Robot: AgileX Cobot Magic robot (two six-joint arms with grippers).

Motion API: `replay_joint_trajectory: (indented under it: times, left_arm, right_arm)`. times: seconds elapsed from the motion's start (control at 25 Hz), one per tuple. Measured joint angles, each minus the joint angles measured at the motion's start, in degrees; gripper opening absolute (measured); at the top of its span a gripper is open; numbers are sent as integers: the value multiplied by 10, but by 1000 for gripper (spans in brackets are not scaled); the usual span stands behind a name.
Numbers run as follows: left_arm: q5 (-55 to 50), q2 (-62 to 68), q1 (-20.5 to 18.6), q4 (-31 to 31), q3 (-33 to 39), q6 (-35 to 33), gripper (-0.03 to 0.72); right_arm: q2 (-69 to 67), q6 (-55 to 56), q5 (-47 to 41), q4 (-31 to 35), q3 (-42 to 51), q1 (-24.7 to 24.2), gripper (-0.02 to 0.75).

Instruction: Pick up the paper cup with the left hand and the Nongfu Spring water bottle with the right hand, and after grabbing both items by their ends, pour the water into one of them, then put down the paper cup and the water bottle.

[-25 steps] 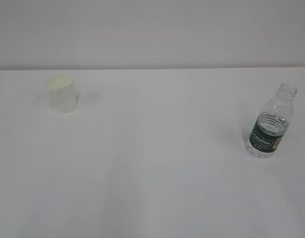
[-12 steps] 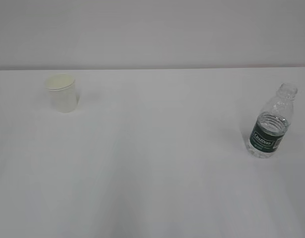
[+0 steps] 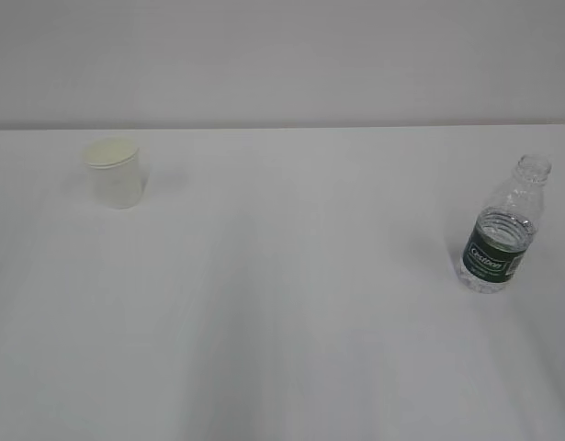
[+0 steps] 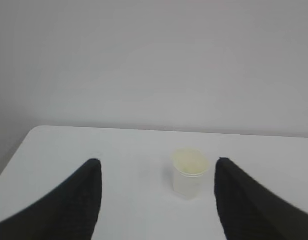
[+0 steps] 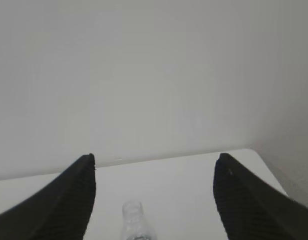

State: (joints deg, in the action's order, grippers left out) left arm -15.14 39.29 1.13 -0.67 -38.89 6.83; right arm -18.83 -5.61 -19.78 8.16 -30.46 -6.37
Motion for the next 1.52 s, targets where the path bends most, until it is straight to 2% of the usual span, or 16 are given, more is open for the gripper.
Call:
replay_joint_trajectory:
  times: [0.16, 0.36, 0.64, 0.84, 1.08, 1.28, 1.52]
  left_arm:
    - [54, 64, 0, 7, 0, 0, 503]
    - [139, 142, 0, 33, 0, 0, 489]
    - [231, 217, 0, 24, 9, 0, 486]
    - [362, 242, 35, 21, 71, 0, 486]
    - [414, 281, 80, 20, 104, 0, 486]
    - [468, 322, 81, 14, 106, 0, 485]
    - [559, 366, 81, 7, 126, 0, 484]
  right_arm:
    - [-66, -9, 63, 0, 0, 0, 551]
    - [-163, -12, 101, 0, 0, 0, 551]
    - [-247, -8, 153, 6, 0, 1, 551]
    - [-273, -3, 202, 7, 2, 21, 551]
    - [-304, -1, 256, 7, 36, 53, 551]
    - [-319, 9, 332, 7, 87, 90, 551]
    - [-337, 27, 418, -2, 150, 102, 551]
